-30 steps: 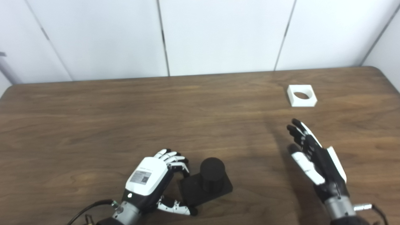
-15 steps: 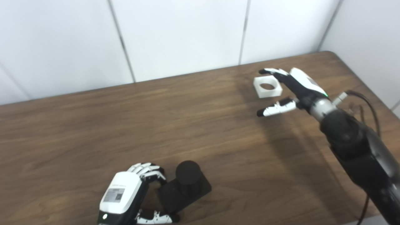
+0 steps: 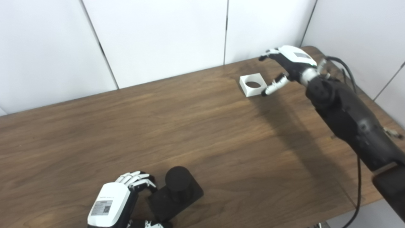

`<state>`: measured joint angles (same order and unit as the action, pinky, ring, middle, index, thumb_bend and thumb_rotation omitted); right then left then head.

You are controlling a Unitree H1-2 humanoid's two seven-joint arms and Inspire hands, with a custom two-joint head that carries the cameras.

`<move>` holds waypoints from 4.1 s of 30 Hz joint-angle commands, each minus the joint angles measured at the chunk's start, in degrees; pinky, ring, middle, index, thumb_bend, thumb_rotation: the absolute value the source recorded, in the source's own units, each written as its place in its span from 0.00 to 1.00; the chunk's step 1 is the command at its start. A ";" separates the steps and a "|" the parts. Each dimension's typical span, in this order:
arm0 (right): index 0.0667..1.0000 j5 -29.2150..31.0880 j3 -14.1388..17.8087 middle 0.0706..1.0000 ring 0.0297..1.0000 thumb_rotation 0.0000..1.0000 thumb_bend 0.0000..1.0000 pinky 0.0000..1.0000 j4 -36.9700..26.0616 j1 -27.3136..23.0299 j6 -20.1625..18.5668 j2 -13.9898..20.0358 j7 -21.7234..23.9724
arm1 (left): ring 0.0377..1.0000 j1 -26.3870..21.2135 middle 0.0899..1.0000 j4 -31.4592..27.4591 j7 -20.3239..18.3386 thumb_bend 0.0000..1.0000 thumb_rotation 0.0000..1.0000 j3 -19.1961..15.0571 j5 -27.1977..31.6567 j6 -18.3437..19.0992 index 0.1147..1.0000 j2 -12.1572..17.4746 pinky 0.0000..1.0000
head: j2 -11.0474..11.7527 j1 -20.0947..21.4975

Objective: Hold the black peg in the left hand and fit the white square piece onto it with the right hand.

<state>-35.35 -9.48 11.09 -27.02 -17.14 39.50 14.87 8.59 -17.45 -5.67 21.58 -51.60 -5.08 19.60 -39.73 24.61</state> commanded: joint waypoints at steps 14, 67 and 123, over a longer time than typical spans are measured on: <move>0.78 -3.63 -4.19 0.95 1.00 0.22 0.89 0.91 4.72 -8.75 0.67 2.25 4.28 | 0.81 1.88 0.73 0.43 -2.37 0.51 0.04 -1.04 -0.61 0.33 0.43 1.72 0.83 | -0.65 -0.51; 0.45 -8.11 -10.25 0.77 0.93 0.12 0.52 0.89 11.95 -11.75 7.84 0.04 0.69 | 0.79 2.31 0.71 -5.30 -7.10 0.51 0.04 -1.53 -3.67 3.26 0.42 -2.62 0.80 | -1.72 -3.44; 0.45 1.90 -9.14 0.73 0.87 0.13 0.52 0.76 -53.61 -3.13 -0.59 -7.32 38.92 | 0.82 -0.85 0.73 -3.23 -8.65 0.51 0.05 1.95 -9.02 7.37 0.43 -8.04 0.83 | -9.24 -18.53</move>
<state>-33.15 -19.07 -41.28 -29.10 -17.54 32.40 54.39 8.42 -21.48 -12.98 22.97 -59.77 2.06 11.48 -48.96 6.06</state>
